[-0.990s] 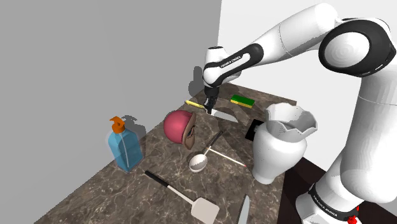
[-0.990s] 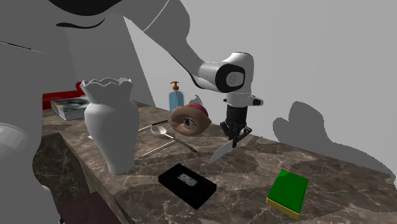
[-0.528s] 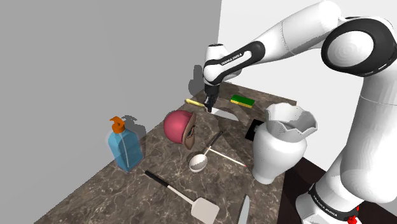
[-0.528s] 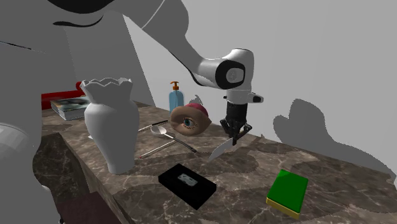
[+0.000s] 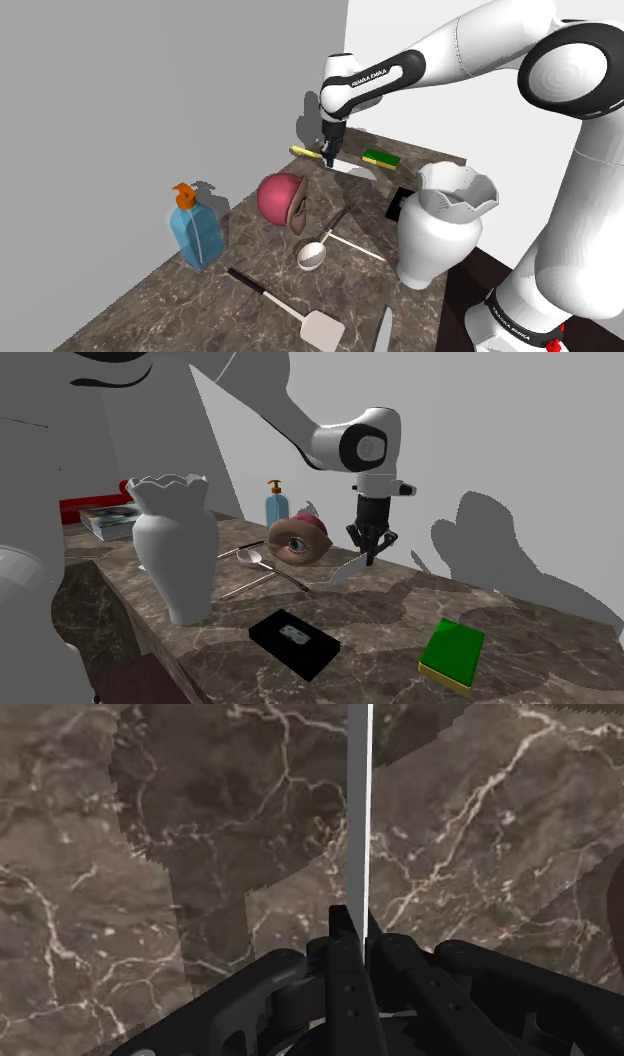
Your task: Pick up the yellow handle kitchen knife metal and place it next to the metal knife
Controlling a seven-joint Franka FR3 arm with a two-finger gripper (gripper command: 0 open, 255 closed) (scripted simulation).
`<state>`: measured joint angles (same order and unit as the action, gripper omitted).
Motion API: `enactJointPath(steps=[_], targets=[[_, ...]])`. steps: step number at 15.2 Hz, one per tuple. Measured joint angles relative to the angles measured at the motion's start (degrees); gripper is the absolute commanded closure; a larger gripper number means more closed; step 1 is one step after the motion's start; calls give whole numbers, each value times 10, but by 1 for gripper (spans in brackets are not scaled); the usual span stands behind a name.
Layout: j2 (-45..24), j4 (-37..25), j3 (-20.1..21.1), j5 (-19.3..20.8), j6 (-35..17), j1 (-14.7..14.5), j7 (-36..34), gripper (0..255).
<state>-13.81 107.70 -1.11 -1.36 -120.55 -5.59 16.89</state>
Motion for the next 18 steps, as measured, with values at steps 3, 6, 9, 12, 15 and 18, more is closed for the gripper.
enactJointPath(steps=[3, 6, 9, 12, 15, 18], targets=[[8, -14, -1, 0, 22, 1, 1, 255], [17, -27, -1, 1, 44, 1, 1, 255], [23, -42, 0, 1, 65, 0, -1, 255], [29, -54, -1, 1, 83, 1, 0, 255], [64, -10, 7, 3, 73, -11, -21, 255], [105, 40, 20, 3, 64, -27, -49, 255]])
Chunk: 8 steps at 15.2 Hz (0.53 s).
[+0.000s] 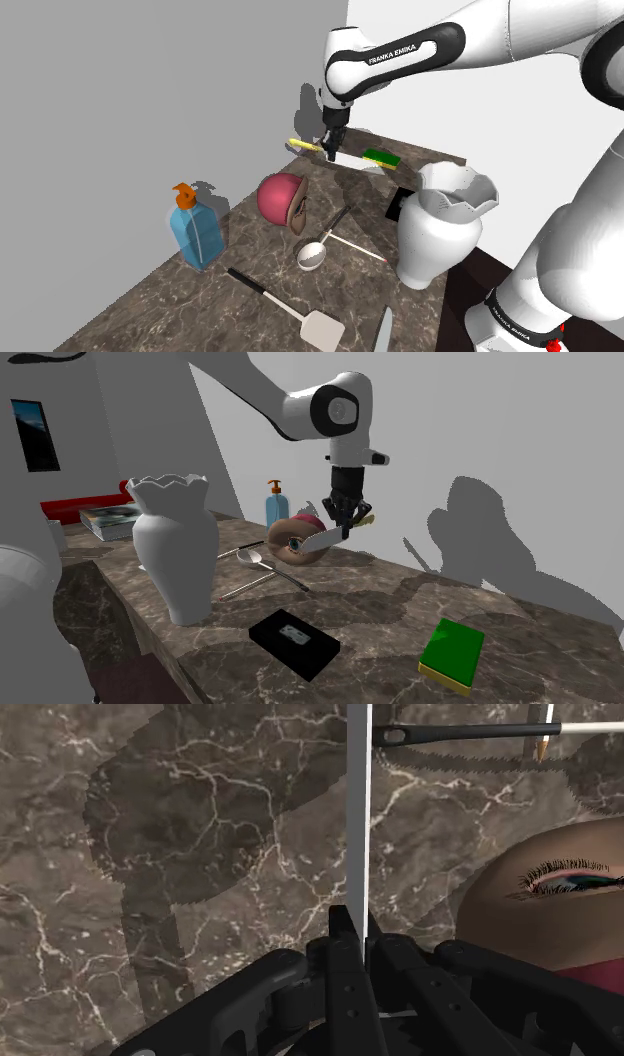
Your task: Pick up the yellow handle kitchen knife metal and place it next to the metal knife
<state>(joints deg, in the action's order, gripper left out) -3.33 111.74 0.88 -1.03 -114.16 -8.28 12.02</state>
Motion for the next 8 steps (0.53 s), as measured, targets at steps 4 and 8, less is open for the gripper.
enactJointPath(steps=[4, 8], targets=[[48, 61, 23, -3, -14, -24, -45, 255], [95, 114, 46, -9, -21, -45, -86, 255]])
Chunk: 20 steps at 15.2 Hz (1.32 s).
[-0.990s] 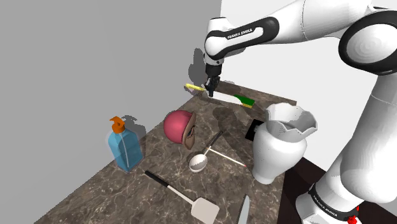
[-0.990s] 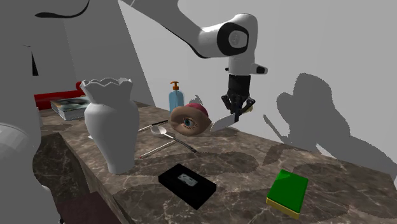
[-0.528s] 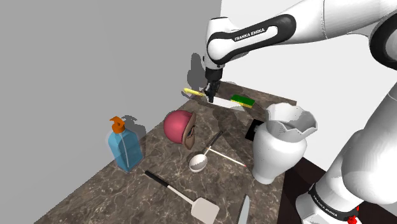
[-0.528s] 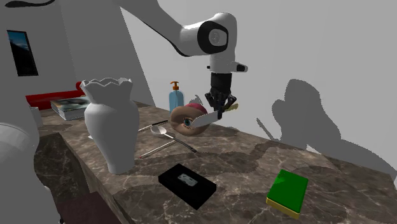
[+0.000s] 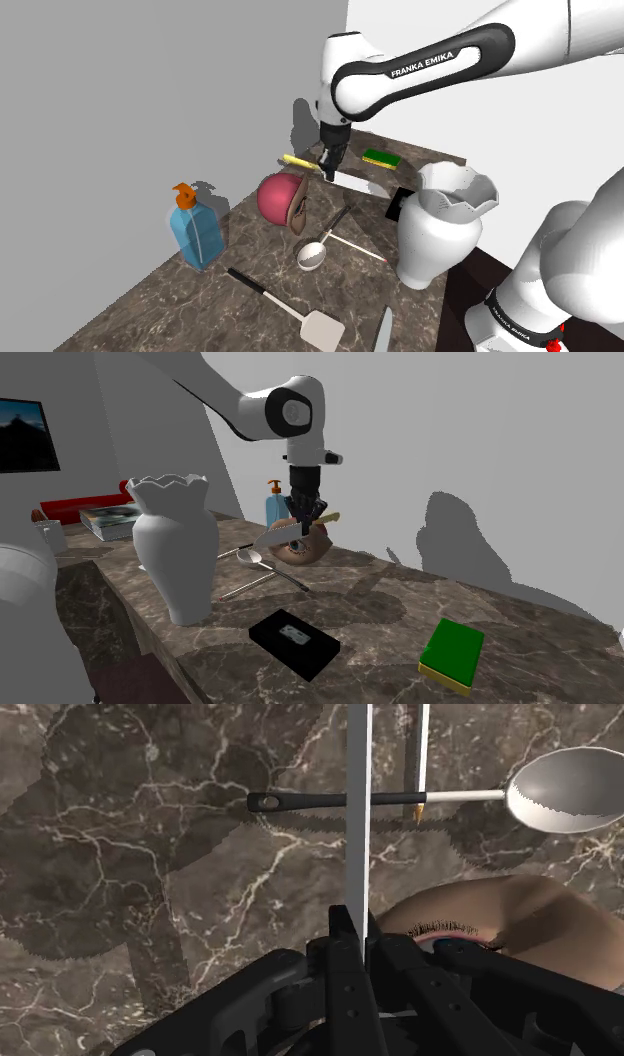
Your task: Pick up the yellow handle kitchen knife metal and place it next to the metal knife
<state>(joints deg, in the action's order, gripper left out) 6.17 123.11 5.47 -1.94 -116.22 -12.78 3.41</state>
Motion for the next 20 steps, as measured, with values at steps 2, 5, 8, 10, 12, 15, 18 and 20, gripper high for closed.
enactJointPath(steps=[2, 5, 8, 10, 12, 15, 18, 20], targets=[[23, 24, 15, -5, -2, -13, -24, 255], [56, 64, 36, -15, -10, -31, -58, 255], [77, 81, 60, -26, -8, -50, -95, 255], [93, 97, 77, -34, -9, -63, -119, 255], [97, 99, 96, -41, -9, -76, -148, 255], [111, 106, 122, -53, -5, -96, -186, 255], [117, 111, 150, -65, -7, -115, -226, 255], [120, 113, 171, -73, -9, -129, -256, 255]])
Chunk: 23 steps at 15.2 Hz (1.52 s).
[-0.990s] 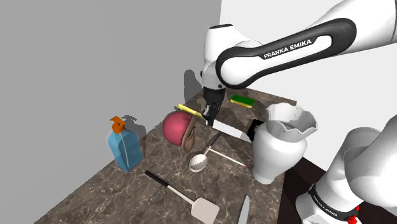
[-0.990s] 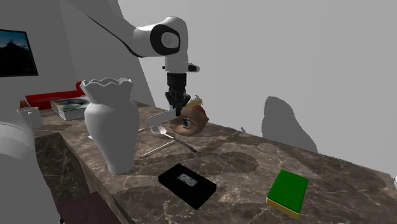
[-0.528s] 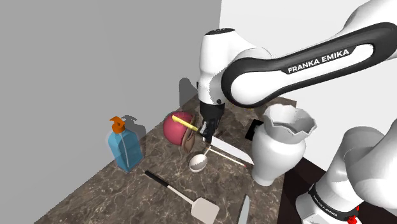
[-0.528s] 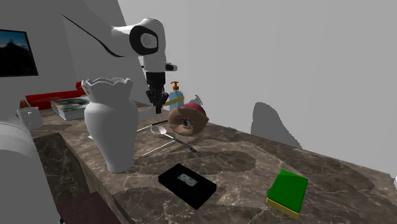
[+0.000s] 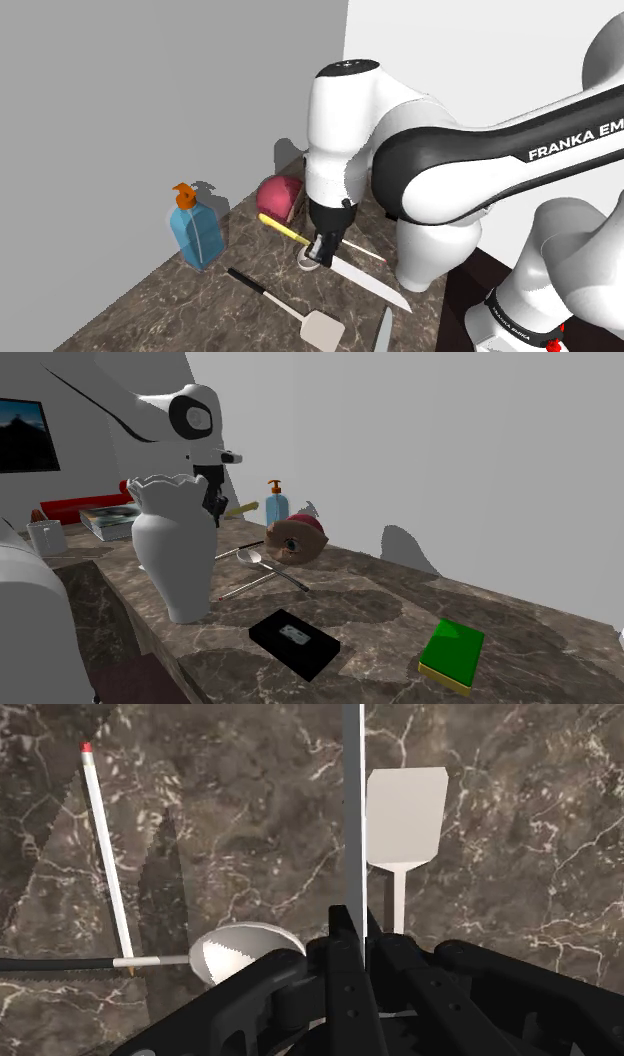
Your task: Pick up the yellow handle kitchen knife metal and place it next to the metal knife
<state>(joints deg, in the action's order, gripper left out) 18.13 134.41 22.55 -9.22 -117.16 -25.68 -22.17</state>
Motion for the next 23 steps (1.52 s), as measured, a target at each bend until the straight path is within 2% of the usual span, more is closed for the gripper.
enactJointPath(steps=[6, 12, 17, 21, 23], targets=[[-8, -18, 58, -14, 2, -33, -84, 255], [-45, -58, 124, -10, -1, -61, -183, 255], [-97, -109, 178, 17, -2, -78, -271, 255], [-156, -163, 219, 60, 3, -95, -352, 255], [-177, -170, 228, 75, -5, -102, -375, 255]])
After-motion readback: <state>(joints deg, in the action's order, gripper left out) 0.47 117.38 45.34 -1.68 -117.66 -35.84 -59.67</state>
